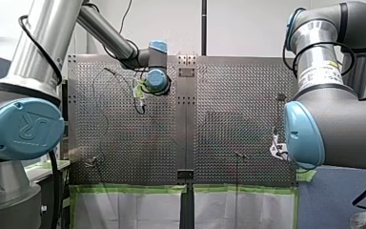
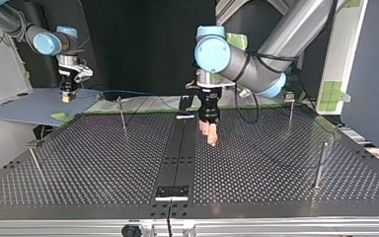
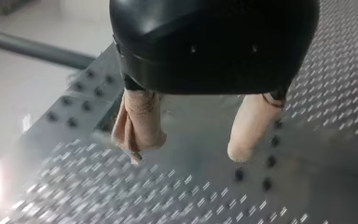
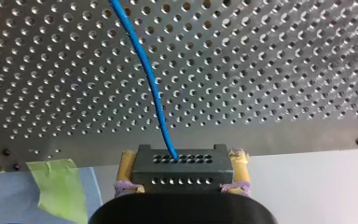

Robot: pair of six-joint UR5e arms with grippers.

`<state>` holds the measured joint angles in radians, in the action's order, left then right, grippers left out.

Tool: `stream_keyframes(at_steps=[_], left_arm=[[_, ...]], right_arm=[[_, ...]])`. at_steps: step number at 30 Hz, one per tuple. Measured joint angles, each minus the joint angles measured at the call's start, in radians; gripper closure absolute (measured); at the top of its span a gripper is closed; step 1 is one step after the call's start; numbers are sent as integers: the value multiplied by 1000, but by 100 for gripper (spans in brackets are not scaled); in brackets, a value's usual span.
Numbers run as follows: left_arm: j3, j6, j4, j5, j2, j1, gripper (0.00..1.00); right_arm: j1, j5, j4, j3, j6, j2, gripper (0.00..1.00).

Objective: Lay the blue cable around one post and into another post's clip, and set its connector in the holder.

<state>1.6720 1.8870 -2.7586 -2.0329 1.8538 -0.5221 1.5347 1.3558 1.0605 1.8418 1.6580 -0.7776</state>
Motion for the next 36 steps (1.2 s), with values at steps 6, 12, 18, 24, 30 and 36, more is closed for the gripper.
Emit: stream_keyframes(at_steps=[6,12,18,24,30,36], left_arm=[[1,-41,47,-3,48,-47,0],[1,-19,100,-18,100,-100,0],[14,29,150,-18,150,-150,0],[23,62,201,3,201,-201,0],[20,91,250,27,250,-250,0],[-12,125,299,41,300,-300,0]], right_arm=[[5,0,-11,0,-10,0,100],[6,-1,-10,0,-10,0,100],[6,-1,-14,0,-11,0,100],[8,-1,-16,0,-11,0,100],[10,-2,-17,0,-13,0,100],[12,-3,-17,0,-13,0,100]])
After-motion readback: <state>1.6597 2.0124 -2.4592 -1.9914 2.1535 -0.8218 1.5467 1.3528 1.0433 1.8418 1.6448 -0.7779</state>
